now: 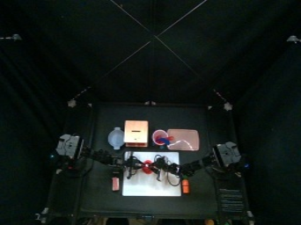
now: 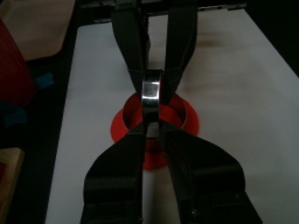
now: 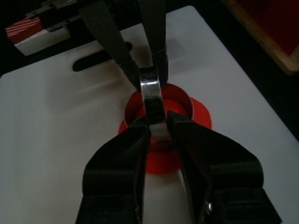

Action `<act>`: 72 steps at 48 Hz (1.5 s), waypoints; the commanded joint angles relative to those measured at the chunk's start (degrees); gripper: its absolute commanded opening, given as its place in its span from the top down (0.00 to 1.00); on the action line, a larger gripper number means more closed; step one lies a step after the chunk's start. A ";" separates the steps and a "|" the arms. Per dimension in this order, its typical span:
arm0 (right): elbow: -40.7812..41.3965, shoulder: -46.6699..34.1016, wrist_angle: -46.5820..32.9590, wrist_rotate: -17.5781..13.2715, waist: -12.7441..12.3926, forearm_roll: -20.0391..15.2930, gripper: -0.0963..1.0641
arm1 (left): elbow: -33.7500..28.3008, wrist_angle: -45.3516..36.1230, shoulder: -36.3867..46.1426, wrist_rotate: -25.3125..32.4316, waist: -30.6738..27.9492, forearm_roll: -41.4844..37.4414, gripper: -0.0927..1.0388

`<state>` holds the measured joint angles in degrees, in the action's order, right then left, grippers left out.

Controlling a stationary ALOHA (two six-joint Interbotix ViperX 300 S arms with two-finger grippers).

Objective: Get the cutter from the drawer then cut the dough then place the extra dough in the bowl
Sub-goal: Cut the dough

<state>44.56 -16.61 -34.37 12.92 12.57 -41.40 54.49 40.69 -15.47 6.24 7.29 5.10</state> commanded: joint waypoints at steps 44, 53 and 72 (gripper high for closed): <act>1.49 -2.81 2.81 -0.26 -0.09 -0.70 0.35 | -0.62 -5.27 -3.16 0.00 2.55 -0.18 0.41; 1.23 -4.48 2.81 -0.35 0.00 -0.79 0.35 | -0.97 -5.27 -4.57 0.00 2.90 -0.18 0.41; 1.14 -4.39 2.81 0.00 0.00 -0.88 0.35 | -1.23 -6.94 -3.87 0.00 2.99 -0.09 0.41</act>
<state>44.56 -17.84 -34.28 13.01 12.66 -41.48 53.00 37.79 -16.70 6.33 7.91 5.27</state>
